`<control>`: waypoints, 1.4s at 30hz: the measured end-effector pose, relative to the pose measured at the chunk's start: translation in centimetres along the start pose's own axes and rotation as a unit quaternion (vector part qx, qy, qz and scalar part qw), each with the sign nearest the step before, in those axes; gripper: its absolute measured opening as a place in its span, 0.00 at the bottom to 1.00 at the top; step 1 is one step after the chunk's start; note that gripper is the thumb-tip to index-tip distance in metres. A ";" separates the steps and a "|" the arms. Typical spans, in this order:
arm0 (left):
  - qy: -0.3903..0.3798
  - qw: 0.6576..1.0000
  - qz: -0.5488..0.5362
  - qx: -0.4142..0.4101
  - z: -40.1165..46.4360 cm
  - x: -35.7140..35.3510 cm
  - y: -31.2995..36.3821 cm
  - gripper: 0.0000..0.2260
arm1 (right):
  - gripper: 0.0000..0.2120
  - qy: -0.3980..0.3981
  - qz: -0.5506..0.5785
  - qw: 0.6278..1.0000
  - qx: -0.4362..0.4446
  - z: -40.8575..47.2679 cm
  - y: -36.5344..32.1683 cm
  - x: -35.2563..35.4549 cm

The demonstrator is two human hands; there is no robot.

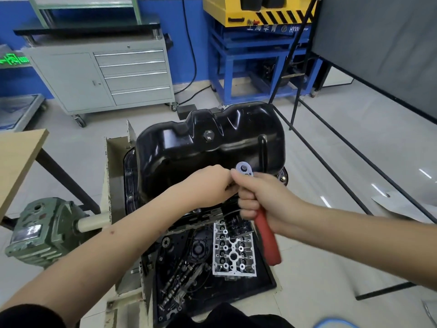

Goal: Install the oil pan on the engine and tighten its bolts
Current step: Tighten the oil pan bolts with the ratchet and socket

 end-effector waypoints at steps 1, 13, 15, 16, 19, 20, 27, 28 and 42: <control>-0.006 1.000 0.011 0.002 0.0 0.0 0.0 0.16 | 0.15 0.009 0.064 0.998 -0.005 0.2 0.6 -0.4; 0.007 0.999 0.012 -0.030 -0.2 -0.1 0.1 0.14 | 0.07 -0.134 -0.825 0.490 0.246 0.7 -7.4 -2.1; 0.008 0.999 0.025 -0.028 0.0 -0.2 0.0 0.14 | 0.11 -0.128 -0.825 0.489 0.253 0.8 -7.6 -2.4; 0.006 0.999 0.023 -0.026 0.0 -0.3 -0.2 0.14 | 0.11 -0.139 -0.801 0.531 0.241 0.9 -7.5 -2.4; -0.001 1.000 0.001 -0.026 -0.3 -0.3 -0.5 0.15 | 0.13 -0.180 -0.700 0.671 0.168 1.6 -6.6 -1.6; -0.001 1.000 0.000 -0.029 -0.3 -0.2 -0.4 0.14 | 0.18 -0.188 -0.669 0.705 0.141 1.8 -6.3 -1.3; 0.012 0.999 -0.023 -0.020 -0.1 0.5 -0.6 0.14 | 0.14 -0.121 -0.215 0.969 -0.006 1.0 -2.8 0.2; 0.011 0.999 -0.028 -0.017 -0.1 0.6 -0.6 0.13 | 0.11 -0.089 -0.077 0.993 -0.016 0.6 -1.6 -0.1; 0.008 0.999 -0.014 -0.039 -0.6 0.1 -0.3 0.14 | 0.23 -0.198 -0.706 0.661 0.159 1.5 -6.7 -1.5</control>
Point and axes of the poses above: each hand's wrist, its own z-axis towards the middle knuckle, its own x-axis out of the back of the hand, y = z × x, the point moved 9 cm from there along z, towards the middle knuckle, and after that the axes turned 1 degree about x, right-handed, at the moved point
